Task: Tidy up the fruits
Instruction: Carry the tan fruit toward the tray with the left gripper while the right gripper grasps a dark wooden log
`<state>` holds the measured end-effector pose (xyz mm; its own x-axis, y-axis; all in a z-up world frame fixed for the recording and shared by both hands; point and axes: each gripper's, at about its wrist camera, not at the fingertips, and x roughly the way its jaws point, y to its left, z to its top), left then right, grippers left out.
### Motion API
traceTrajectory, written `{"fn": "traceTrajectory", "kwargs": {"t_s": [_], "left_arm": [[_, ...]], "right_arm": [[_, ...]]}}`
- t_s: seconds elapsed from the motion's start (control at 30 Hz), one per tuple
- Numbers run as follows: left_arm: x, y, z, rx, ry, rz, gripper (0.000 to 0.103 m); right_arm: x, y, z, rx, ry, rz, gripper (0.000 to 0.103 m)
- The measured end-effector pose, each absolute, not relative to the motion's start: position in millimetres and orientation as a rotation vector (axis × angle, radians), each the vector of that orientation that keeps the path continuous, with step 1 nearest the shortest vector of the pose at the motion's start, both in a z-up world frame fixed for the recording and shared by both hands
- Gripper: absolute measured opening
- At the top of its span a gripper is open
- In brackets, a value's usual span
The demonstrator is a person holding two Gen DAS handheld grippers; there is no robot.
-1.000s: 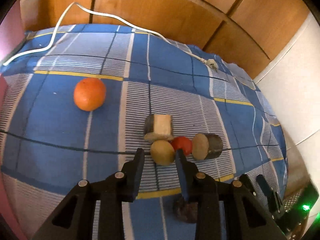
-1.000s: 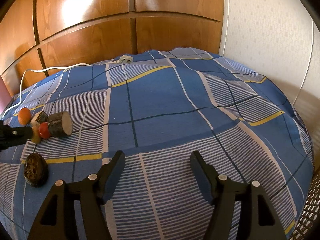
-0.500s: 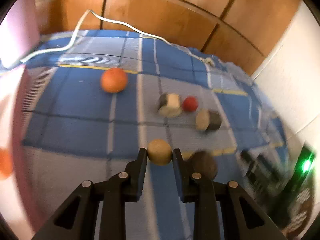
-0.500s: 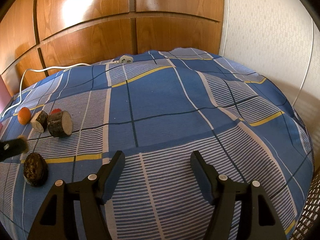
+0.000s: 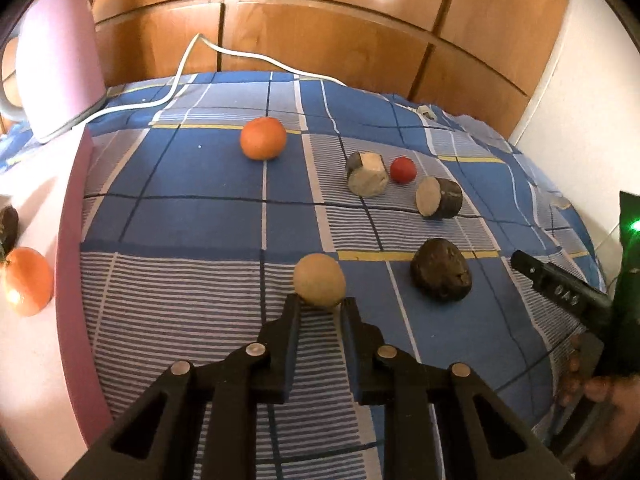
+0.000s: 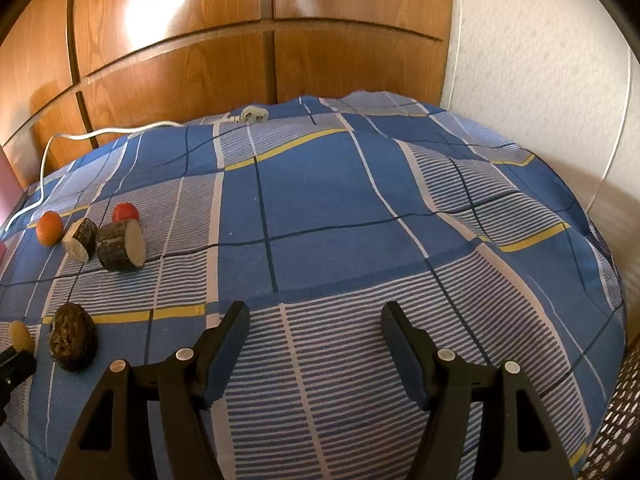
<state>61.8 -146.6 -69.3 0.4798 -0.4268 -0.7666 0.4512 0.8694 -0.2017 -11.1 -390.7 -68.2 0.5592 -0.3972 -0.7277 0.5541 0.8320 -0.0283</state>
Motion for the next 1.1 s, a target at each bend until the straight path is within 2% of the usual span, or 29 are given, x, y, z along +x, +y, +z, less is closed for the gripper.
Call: {"fn": "traceTrajectory", "kwargs": {"t_s": [0.23,0.33,0.63,0.67,0.7,0.73,0.77,0.8,0.9,0.97,1.03,1.1], "left_arm": [[60,-142,-69,0.002,0.915,-0.556,0.019],[61,-135,-69,-0.009,0.929,-0.529,0.002],[54,-122,-65,-0.036,0.943,-0.552,0.002],[54,-119,-65,-0.058,0.952,-0.553,0.002],[55,-116,-65,-0.079,0.960,-0.561,0.002],[55,-114,-63,-0.094,0.962,-0.567,0.002],[54,-113,-61,-0.101,0.957,-0.565,0.003],[55,-112,-58,-0.103,0.954,-0.565,0.004],[62,-109,-51,-0.124,0.957,-0.541,0.015],[68,-105,-44,-0.158,0.955,-0.515,0.044],[75,-103,-39,-0.172,0.951,-0.499,0.059],[86,-106,-34,-0.146,0.951,-0.486,0.060]], "right_arm": [[5,-379,-42,0.282,0.795,-0.403,0.069],[22,-363,-35,0.259,0.803,-0.311,0.069],[79,-332,-47,0.173,0.882,-0.226,0.069],[85,-330,-51,0.150,0.898,-0.237,0.067],[89,-330,-54,0.146,0.908,-0.238,0.061],[90,-332,-56,0.154,0.913,-0.224,0.038],[90,-333,-59,0.162,0.922,-0.207,0.027],[89,-334,-60,0.161,0.925,-0.203,0.027],[82,-335,-61,0.153,0.913,-0.208,0.027],[78,-337,-60,0.158,0.906,-0.208,0.027],[72,-340,-60,0.165,0.897,-0.206,0.027],[68,-343,-59,0.178,0.890,-0.203,0.027]]}}
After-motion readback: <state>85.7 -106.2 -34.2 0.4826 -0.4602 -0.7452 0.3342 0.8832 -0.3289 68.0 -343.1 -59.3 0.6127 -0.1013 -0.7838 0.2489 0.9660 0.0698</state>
